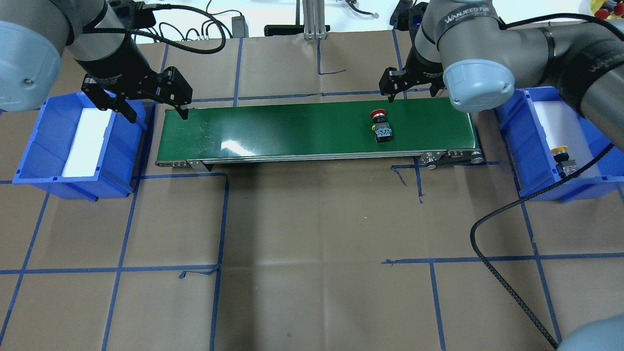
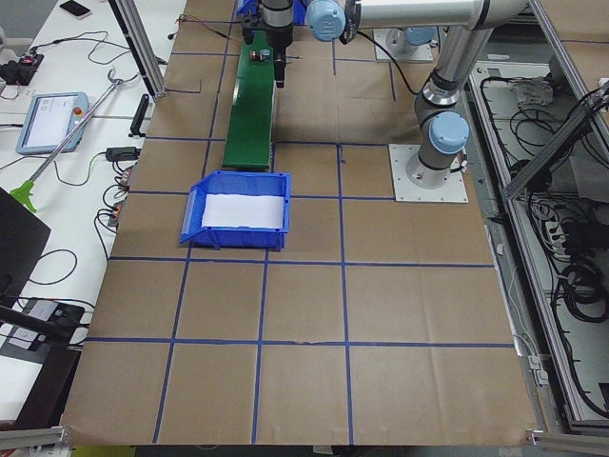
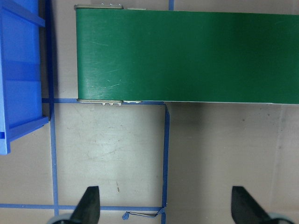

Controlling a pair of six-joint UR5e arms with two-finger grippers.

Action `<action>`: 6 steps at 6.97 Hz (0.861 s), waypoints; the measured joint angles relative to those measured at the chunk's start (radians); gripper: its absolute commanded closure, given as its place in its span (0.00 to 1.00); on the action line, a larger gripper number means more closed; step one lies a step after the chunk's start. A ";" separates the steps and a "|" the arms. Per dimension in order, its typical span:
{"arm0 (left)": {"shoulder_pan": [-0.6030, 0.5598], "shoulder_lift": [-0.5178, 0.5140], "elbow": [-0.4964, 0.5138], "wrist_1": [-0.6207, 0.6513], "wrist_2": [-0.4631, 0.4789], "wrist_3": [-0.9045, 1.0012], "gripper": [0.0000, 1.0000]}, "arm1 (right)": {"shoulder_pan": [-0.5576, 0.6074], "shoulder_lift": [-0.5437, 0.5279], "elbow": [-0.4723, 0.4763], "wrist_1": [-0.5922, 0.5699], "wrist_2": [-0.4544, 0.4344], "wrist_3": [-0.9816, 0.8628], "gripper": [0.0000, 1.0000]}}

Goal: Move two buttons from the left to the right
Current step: 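Grasp the red button and lift it toward the bin with the right gripper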

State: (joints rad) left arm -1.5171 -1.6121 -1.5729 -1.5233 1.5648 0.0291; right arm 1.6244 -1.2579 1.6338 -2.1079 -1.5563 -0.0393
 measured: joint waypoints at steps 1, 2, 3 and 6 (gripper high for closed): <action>0.000 0.001 0.000 0.000 -0.001 0.000 0.00 | 0.000 0.032 0.008 -0.022 0.000 0.031 0.00; 0.000 0.001 0.000 0.000 -0.001 0.000 0.00 | 0.000 0.060 0.020 -0.048 0.001 0.048 0.01; 0.000 0.001 0.000 0.000 -0.002 0.000 0.00 | 0.000 0.080 0.038 -0.083 0.000 0.055 0.00; 0.000 0.001 0.001 0.000 -0.003 0.000 0.00 | 0.000 0.126 0.068 -0.132 -0.002 0.059 0.40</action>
State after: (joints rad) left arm -1.5171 -1.6107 -1.5723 -1.5232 1.5621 0.0291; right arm 1.6243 -1.1324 1.7022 -2.2402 -1.5587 0.0194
